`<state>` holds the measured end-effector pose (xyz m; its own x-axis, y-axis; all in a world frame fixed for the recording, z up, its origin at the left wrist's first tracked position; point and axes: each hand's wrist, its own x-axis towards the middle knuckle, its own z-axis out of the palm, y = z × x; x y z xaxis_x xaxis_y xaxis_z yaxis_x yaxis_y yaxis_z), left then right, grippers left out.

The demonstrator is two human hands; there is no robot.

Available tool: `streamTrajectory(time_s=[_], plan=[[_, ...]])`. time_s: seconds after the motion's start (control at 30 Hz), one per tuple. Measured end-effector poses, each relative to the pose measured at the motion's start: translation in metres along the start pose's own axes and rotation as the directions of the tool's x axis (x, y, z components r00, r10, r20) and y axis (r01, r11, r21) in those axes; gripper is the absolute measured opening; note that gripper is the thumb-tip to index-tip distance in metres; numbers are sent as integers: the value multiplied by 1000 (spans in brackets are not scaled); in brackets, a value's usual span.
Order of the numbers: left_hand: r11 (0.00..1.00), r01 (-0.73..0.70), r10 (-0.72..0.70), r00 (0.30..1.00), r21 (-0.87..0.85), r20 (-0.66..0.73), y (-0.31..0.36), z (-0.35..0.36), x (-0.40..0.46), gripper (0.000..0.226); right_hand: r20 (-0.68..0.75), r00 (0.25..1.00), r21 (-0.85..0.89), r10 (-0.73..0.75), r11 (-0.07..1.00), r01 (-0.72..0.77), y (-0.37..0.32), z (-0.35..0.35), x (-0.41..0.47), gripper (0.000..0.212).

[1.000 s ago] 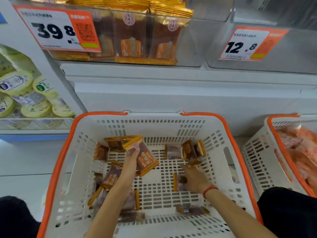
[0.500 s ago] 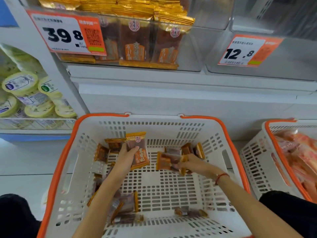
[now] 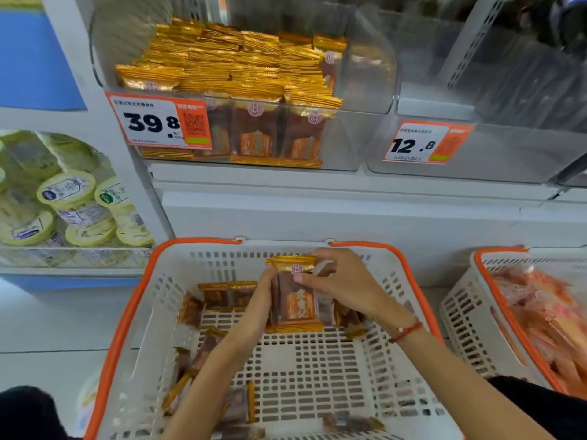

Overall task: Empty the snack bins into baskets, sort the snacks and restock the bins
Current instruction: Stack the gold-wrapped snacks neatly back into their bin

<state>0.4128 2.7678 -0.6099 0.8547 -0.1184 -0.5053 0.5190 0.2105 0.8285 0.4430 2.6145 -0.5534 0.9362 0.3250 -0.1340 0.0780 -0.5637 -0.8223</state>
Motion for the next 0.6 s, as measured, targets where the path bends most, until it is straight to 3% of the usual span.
streamTrajectory(time_s=[0.17,0.3,0.37,0.43,0.53,0.6], plan=[[976,-85,86,996,-202,-5,10,6,-4,42,-254,967,161,19,987,23,-12,14,-3,40],[949,-222,197,972,-224,-128,38,16,-7,70,-65,997,217,41,976,-26,-28,12,-7,71],[929,-305,272,946,-210,-175,55,26,-10,79,-38,998,251,-47,967,56,-42,10,-8,68],[911,-375,347,922,-174,-171,74,33,-11,66,-110,984,280,-138,946,164,-57,2,-7,60],[892,-450,445,890,-37,-97,117,29,-24,15,-197,956,297,-217,916,269,-77,-29,-5,57],[875,-483,482,875,28,34,152,20,-36,22,-196,942,270,-273,908,320,-91,-57,-4,56]])
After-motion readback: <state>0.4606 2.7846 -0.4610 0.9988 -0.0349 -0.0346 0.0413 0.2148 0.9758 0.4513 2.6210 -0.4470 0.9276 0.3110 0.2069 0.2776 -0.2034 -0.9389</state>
